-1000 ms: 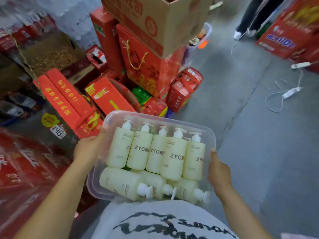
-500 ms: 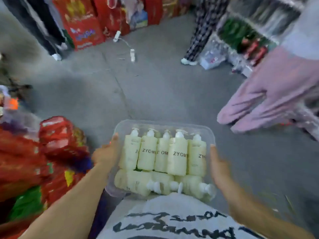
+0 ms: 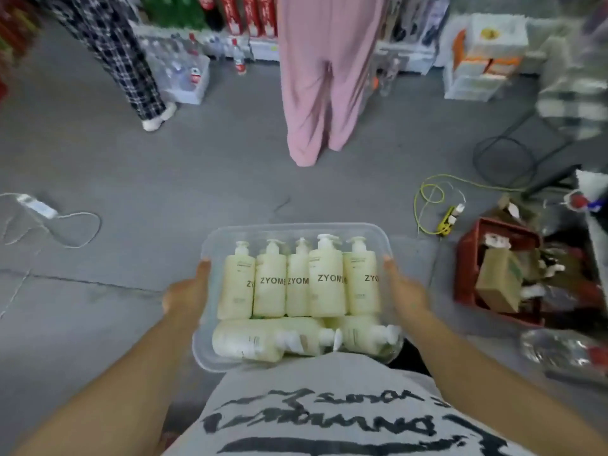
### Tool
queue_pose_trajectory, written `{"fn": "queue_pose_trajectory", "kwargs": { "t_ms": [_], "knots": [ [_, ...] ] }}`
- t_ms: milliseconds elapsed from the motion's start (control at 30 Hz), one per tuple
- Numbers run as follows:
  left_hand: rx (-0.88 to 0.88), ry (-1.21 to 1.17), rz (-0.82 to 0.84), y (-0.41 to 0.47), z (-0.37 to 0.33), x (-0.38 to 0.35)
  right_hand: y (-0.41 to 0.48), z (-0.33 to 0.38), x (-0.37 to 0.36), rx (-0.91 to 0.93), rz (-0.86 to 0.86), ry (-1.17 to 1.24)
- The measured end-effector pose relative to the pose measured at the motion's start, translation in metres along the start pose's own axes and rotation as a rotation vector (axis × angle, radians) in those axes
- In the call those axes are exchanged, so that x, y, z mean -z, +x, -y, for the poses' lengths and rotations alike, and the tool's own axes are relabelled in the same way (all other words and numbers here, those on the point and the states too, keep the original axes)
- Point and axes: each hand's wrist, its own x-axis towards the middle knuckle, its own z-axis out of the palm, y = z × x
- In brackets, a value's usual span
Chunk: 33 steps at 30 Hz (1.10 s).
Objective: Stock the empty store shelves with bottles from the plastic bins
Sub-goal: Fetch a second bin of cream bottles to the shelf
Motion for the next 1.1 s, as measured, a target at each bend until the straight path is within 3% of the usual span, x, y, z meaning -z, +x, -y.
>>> {"fn": "queue_pose_trajectory", "kwargs": {
  "t_ms": [167, 400, 633, 900, 1100],
  "knots": [
    [-0.038, 0.116, 0.094, 0.023, -0.043, -0.007, 0.006, -0.006, 0.004, -0.104, -0.086, 0.097],
    [-0.107, 0.102, 0.154, 0.034, -0.128, -0.045, 0.049, 0.01, 0.036, -0.179, -0.108, 0.193],
    [-0.129, 0.077, 0.15, 0.009, -0.233, -0.113, 0.126, 0.06, 0.132, -0.173, -0.116, 0.145],
    [-0.321, -0.025, 0.173, -0.019, -0.405, -0.186, 0.202, 0.101, 0.238, -0.186, -0.283, 0.415],
    [-0.39, 0.157, 0.27, -0.001, -0.504, -0.23, 0.256, 0.148, 0.275, -0.285, -0.354, 0.447]
  ]
}}
